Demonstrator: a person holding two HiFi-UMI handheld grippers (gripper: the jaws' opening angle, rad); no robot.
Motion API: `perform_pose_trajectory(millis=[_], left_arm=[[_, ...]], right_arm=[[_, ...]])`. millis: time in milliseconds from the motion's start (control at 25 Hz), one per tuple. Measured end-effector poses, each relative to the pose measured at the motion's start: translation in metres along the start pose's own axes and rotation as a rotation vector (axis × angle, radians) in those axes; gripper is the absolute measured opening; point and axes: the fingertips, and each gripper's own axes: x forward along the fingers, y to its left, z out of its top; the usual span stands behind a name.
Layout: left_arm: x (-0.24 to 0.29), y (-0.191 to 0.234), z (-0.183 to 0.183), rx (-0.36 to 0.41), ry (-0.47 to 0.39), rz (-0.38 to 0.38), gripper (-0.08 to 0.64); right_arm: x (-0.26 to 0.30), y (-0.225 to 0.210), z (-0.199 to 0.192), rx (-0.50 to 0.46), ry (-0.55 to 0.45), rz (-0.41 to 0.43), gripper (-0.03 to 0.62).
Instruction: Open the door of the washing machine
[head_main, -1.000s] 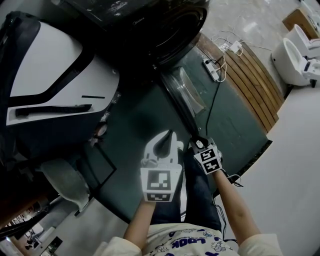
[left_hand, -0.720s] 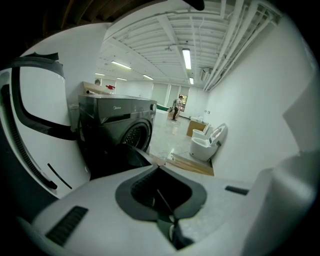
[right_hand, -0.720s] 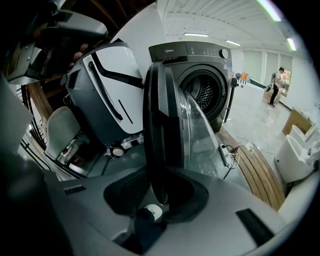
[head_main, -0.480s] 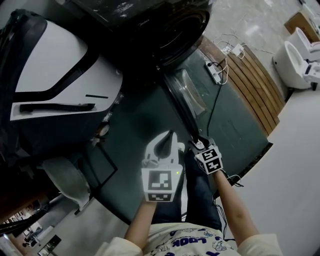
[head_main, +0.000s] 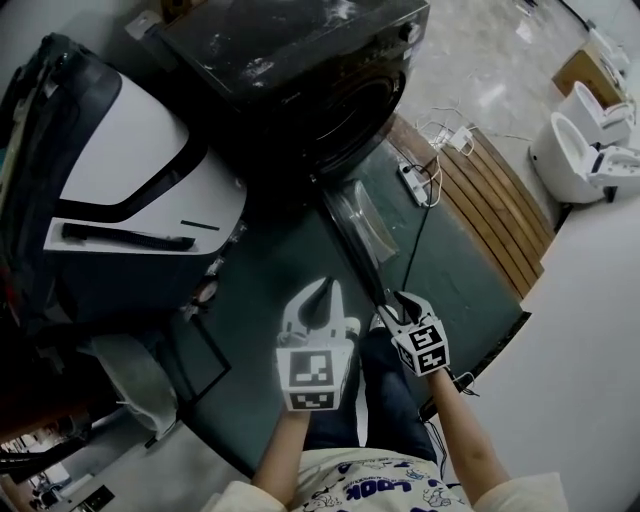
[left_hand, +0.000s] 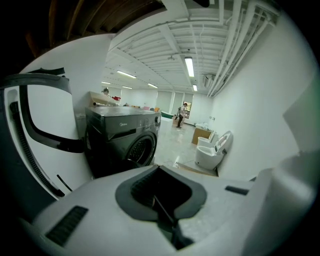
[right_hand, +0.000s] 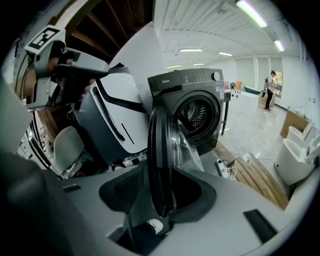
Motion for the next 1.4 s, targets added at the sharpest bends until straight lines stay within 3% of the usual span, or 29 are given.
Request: perform_pose_trajectory(millis=[160,280,560,800,1120,1400], left_arm=[[-0.012,-0.001,0.031,-0.002,-0.047,0.013,0.003],[-0.018,-0.002,0.064,0.009,-0.108,0.022,0.003],[-0.047,-0.003,0.147,0.025,-0.26,0.054,0.003],[-0.079,-0.007,0.207,0.085,-0.383,0.081,0.003],[-0.12,-0.009,0.262,0.082,-0.513,0.127,0.003],[-0.144,-0.021,0.296,0.106,-0.598,0.128,0.003]], right_arm=[[-0.034,-0.011,0.049,0.023,-0.108,-0.05,0.183],[-0.061,-0.024,0.099,-0.015,-0.189,-0.1,0.177],[-0.141,-0.037,0.216,-0.049,-0.432,-0.209,0.086],[-0.215,-0.036,0.297,-0.112,-0.631,-0.271,0.052],[-0.305,-0.021,0.366,-0.161,-0.842,-0.351,0.031],[-0.345,-0.014,0.389,-0.16,-0.938,-0.389,0.025]])
